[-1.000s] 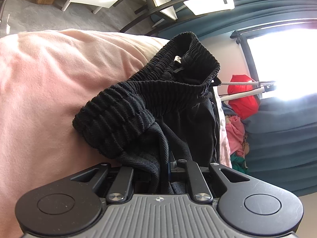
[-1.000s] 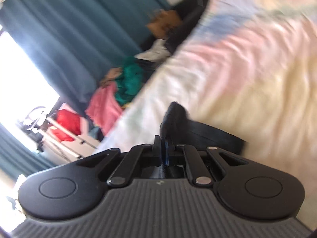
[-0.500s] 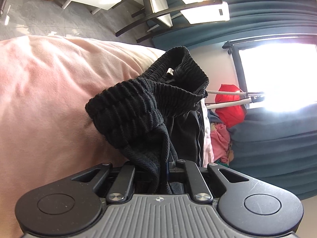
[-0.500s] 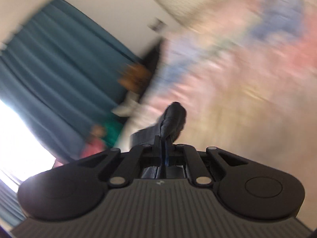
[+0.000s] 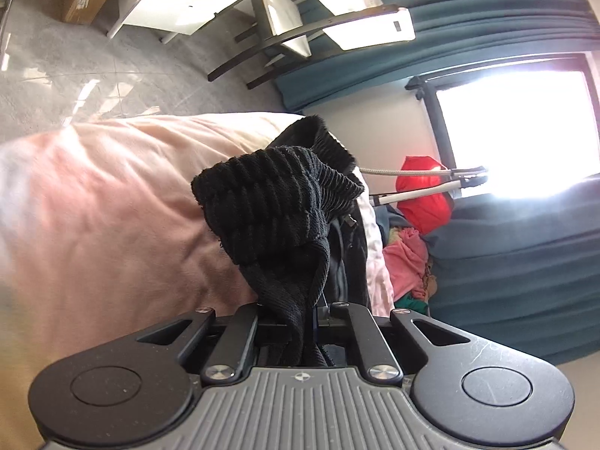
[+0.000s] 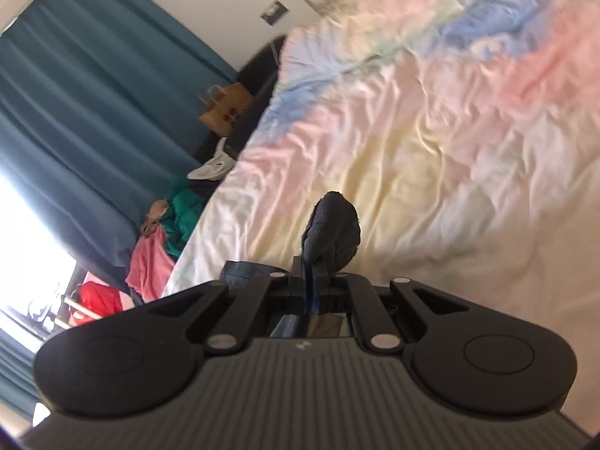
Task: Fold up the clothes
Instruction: 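Lift the pant leg with the right gripper toward the waistband held by the left, then open both grippers and release the waistband and pant leg onto the bed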
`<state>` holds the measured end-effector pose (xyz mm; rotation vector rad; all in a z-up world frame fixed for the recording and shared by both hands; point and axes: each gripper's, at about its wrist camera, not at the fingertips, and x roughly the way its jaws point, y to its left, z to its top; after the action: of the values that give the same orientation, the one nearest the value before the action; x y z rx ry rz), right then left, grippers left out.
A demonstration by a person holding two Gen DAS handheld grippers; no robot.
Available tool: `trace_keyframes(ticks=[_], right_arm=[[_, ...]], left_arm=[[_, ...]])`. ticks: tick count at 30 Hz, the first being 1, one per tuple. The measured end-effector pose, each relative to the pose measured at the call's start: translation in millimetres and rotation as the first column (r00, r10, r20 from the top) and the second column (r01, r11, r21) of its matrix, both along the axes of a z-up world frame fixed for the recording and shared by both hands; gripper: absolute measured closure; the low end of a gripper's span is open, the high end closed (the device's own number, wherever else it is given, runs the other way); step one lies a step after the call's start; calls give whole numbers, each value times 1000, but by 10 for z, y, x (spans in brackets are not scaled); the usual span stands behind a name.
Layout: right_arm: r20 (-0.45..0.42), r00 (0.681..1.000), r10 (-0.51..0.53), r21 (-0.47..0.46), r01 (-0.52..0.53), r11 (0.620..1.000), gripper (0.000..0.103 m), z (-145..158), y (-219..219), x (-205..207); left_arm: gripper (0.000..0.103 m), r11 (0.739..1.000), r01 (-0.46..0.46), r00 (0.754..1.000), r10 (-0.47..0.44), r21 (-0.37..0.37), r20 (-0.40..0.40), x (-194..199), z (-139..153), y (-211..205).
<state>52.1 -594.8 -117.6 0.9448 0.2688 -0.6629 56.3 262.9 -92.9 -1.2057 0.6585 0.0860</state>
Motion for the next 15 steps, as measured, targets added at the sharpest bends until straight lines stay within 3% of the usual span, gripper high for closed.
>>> trace_keyframes(ticks=[4,9,13,15], right_arm=[[-106,994,21,-4,-22,1000,97,-275,54,-128],[-191,982,12,133,14,991,97,-813,6,-319],[-187,982,26,124,-3,992,95,-784,31,-329],[-207,978,40,109,-18,994,93,-705,48,-301]], left_arm=[[94,998,46,997,-44,39,-69,-199,-136,84],[92,993,106,982,-96,59,-162,-221,-539,176],[84,987,152,980,-144,51,-138,-213,-569,245],[71,973,197,972,-178,123,-151,-262,-460,200]])
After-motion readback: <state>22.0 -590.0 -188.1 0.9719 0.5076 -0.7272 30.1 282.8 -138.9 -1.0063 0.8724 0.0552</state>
